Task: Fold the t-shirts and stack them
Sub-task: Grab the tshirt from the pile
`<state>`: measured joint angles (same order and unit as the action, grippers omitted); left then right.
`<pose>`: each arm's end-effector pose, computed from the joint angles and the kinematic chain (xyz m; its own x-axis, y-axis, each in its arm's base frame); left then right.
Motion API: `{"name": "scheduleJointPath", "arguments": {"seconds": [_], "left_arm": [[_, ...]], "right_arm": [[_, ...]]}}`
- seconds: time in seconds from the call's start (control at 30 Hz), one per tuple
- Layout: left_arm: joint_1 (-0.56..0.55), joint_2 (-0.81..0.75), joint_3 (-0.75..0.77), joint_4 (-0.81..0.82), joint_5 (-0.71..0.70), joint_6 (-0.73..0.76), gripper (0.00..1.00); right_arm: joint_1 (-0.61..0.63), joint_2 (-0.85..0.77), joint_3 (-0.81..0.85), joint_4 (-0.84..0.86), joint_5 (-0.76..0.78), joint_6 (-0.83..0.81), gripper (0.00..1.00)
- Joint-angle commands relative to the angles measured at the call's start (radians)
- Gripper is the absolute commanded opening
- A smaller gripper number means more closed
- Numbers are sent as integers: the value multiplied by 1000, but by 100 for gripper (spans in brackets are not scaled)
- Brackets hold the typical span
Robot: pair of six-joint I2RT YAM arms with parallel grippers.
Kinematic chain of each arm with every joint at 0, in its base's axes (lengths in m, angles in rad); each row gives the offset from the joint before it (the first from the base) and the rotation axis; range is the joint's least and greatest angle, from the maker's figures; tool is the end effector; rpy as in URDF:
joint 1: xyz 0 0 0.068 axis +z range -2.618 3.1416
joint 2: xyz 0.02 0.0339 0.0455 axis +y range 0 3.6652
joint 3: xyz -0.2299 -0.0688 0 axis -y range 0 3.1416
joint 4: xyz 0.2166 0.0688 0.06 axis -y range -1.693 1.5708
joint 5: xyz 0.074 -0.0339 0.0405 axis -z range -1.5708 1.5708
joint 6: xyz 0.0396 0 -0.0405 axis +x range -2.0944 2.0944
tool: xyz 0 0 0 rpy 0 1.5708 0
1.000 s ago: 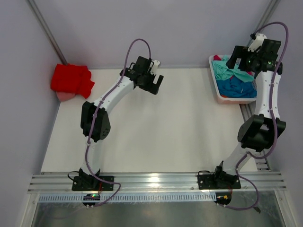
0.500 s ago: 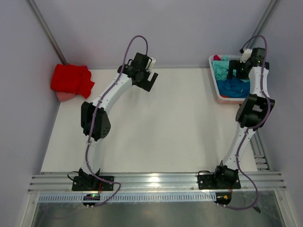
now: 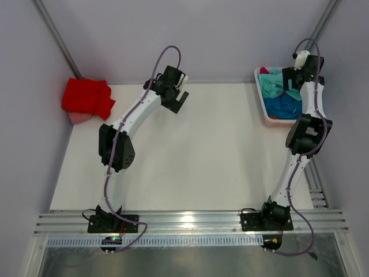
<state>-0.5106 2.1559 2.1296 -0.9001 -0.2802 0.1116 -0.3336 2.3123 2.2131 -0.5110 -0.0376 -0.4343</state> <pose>0.3826 -0.2018 0.2699 -0.6570 0.4907 -0.5724 0.4004 0.8704 0.2866 0.4633 -0.1590 0.2562 -0.6166 -0.2313 -0.7525 0.0426 0.9447 -0.3253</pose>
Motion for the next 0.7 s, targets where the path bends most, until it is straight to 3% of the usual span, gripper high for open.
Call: {"name": "scheduleJointPath", "arguments": {"seconds": [0.0,0.23,0.67], "left_arm": [[1,-5,-11,-2,-40,3,99],[3,31,-7,-10,-70,22,99],[4,35,33,-75,67,-6,99]], "right_arm": [[19,41,79,74,-11,-15,99],[42,93,76,141,-48,2,99],[39,186,77,218,33,-23,99]]}}
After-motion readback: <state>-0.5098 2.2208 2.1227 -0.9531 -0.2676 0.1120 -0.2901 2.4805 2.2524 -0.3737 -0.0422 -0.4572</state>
